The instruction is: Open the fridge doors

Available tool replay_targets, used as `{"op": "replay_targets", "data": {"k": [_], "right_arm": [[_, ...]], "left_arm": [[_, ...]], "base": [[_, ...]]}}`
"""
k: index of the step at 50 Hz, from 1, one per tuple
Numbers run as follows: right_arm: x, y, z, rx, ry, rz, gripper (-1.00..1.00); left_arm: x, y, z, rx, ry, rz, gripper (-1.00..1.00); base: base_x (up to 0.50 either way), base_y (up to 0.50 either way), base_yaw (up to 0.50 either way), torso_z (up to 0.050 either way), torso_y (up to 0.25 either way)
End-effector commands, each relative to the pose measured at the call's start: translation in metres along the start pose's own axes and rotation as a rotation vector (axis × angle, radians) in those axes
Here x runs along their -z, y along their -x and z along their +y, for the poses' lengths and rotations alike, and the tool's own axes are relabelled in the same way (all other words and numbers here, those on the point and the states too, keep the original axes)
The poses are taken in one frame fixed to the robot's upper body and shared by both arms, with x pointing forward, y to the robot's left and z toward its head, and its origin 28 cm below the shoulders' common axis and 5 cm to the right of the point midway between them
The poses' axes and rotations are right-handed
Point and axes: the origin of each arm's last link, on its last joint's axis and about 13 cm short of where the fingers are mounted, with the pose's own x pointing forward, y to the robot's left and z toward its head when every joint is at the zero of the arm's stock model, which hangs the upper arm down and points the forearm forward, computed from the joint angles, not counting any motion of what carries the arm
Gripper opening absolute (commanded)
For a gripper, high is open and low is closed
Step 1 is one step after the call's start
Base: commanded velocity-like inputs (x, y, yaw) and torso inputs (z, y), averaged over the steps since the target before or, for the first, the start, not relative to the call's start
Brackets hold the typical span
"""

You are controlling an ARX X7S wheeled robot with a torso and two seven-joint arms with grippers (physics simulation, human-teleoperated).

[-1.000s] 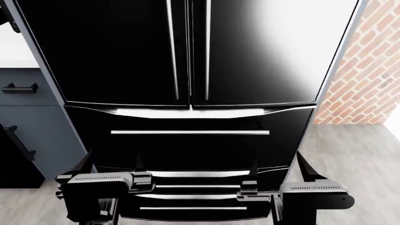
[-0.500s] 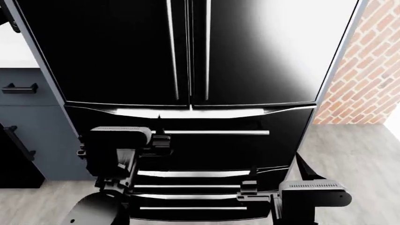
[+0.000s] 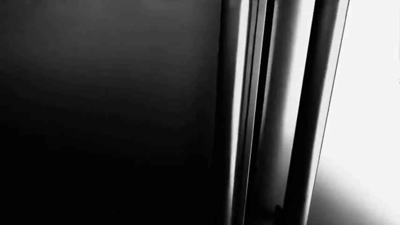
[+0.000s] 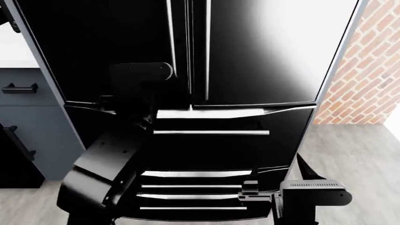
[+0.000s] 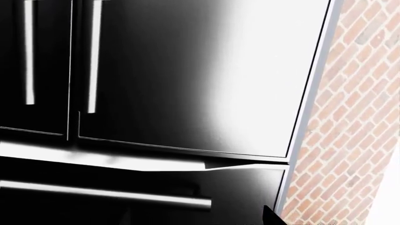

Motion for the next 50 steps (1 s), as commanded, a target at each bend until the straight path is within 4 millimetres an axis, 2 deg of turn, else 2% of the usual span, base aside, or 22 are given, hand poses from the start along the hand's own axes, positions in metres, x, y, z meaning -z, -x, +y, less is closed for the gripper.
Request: {"op": "replay_targets", "data": {"k": [1, 13, 14, 21, 27, 31, 50], "right_arm": [[0.0, -0.002, -0.002, 0.013, 0.001, -0.001, 1.0], [-0.001, -0.001, -0.003, 0.014, -0.002, -0.004, 1.0], [-0.001, -0.001, -0.003, 0.016, -0.003, -0.003, 1.0], [-0.001, 0.0, -0.004, 0.016, -0.005, -0.003, 1.0], [0.0, -0.001, -0.004, 0.014, -0.004, -0.001, 1.0], [0.0, -0.001, -0.004, 0.014, -0.004, -0.001, 1.0], [0.001, -0.001, -0.003, 0.011, -0.005, 0.0, 1.0]], "left_arm": [[-0.029, -0.025, -0.013, 0.011, 0.045, 0.009, 1.0], [-0.043, -0.041, -0.017, -0.002, 0.036, 0.017, 1.0], [-0.052, -0.049, -0.019, 0.007, 0.018, 0.011, 1.0], [-0.06, -0.062, -0.027, 0.017, -0.006, 0.027, 1.0], [-0.062, -0.068, -0.031, 0.019, -0.027, 0.034, 1.0], [-0.065, -0.08, -0.029, -0.025, -0.017, 0.056, 1.0], [-0.061, -0.114, -0.029, -0.093, -0.038, 0.086, 1.0]], "base": [[0.0, 0.0, 0.0, 0.0, 0.0], [0.0, 0.0, 0.0, 0.0, 0.0], [0.0, 0.0, 0.0, 0.0, 0.0], [0.0, 0.0, 0.0, 0.0, 0.0], [0.0, 0.0, 0.0, 0.0, 0.0], [0.0, 0.0, 0.0, 0.0, 0.0], [0.0, 0.0, 0.0, 0.0, 0.0]]}}
